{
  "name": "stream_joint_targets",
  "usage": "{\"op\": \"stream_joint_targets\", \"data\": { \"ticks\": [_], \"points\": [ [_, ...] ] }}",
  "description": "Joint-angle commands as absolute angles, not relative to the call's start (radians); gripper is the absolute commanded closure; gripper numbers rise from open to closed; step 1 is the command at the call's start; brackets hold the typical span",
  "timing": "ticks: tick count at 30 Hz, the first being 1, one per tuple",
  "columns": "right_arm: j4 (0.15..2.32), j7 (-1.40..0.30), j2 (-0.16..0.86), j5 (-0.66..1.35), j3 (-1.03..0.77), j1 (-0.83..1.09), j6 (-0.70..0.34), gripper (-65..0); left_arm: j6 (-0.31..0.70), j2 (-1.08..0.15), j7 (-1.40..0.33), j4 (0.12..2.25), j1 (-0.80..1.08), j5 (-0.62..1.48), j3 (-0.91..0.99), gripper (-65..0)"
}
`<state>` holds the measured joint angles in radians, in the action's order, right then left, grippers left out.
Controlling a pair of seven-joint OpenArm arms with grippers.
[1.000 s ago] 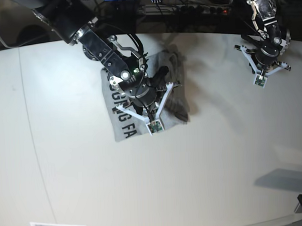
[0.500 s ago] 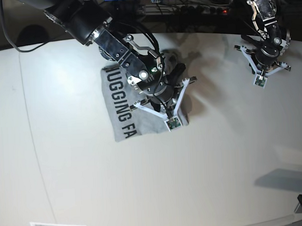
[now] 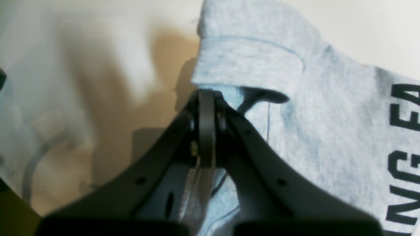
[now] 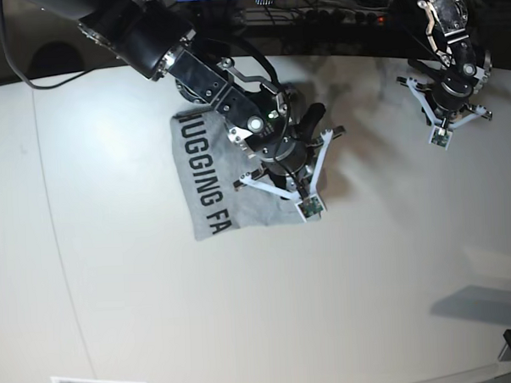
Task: Fold the T-shirt properly
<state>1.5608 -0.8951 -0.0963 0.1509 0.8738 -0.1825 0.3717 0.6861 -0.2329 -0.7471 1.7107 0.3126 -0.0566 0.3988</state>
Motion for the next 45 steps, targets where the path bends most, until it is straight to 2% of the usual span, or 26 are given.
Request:
{"op": "stream_joint_targets", "data": {
  "ticks": [1,6,9,13,16,21,25,30,38,45],
  "points": [
    [1.577,-0.872,-0.116,0.148,0.903,-0.214,0.369,0.0,0.698,-0.240,-0.762,1.716,0.312,-0.050,0.398,0.0],
    [1.586,-0.831,-0.108,0.147,1.015,-0.251,0.328,0.0,0.698,-0.249,-0.762,1.716,0.312,0.073,0.404,0.0],
    [1.649,-0.842,-0.084,0.142,1.023,-0.251,0.328,0.0,0.698,-0.249,-0.762,1.713,0.314,0.073,0.404,0.0],
    [1.830,-0.949,-0.015,0.143,0.943,-0.242,0.458,0.0,0.698,-0.249,-0.762,1.710,0.314,0.051,0.404,0.0],
    [1.882,-1.009,0.005,0.147,0.858,-0.194,0.469,-0.1,0.698,-0.249,-0.762,1.709,0.314,0.038,0.404,0.0],
    [1.799,-0.995,0.007,0.147,0.826,-0.168,0.469,-0.1,0.698,-0.249,-0.762,1.716,0.311,0.039,0.400,0.0],
    [1.682,-0.906,0.007,0.147,0.829,-0.165,0.460,-0.1,0.698,-0.249,-0.762,1.712,0.298,0.039,0.401,0.0],
    [1.586,-0.845,-0.001,0.147,0.825,-0.165,0.355,-0.1,0.698,-0.249,-0.762,1.710,0.303,0.039,0.404,0.0],
    [1.573,-0.845,-0.084,0.147,0.831,-0.168,0.351,-0.1,0.698,-0.249,-0.762,1.712,0.302,0.039,0.404,0.0],
    [1.570,-0.845,-0.104,0.147,0.831,-0.168,0.349,-0.1,0.698,-0.249,-0.762,1.707,0.302,0.039,0.404,0.0]
  ]
}}
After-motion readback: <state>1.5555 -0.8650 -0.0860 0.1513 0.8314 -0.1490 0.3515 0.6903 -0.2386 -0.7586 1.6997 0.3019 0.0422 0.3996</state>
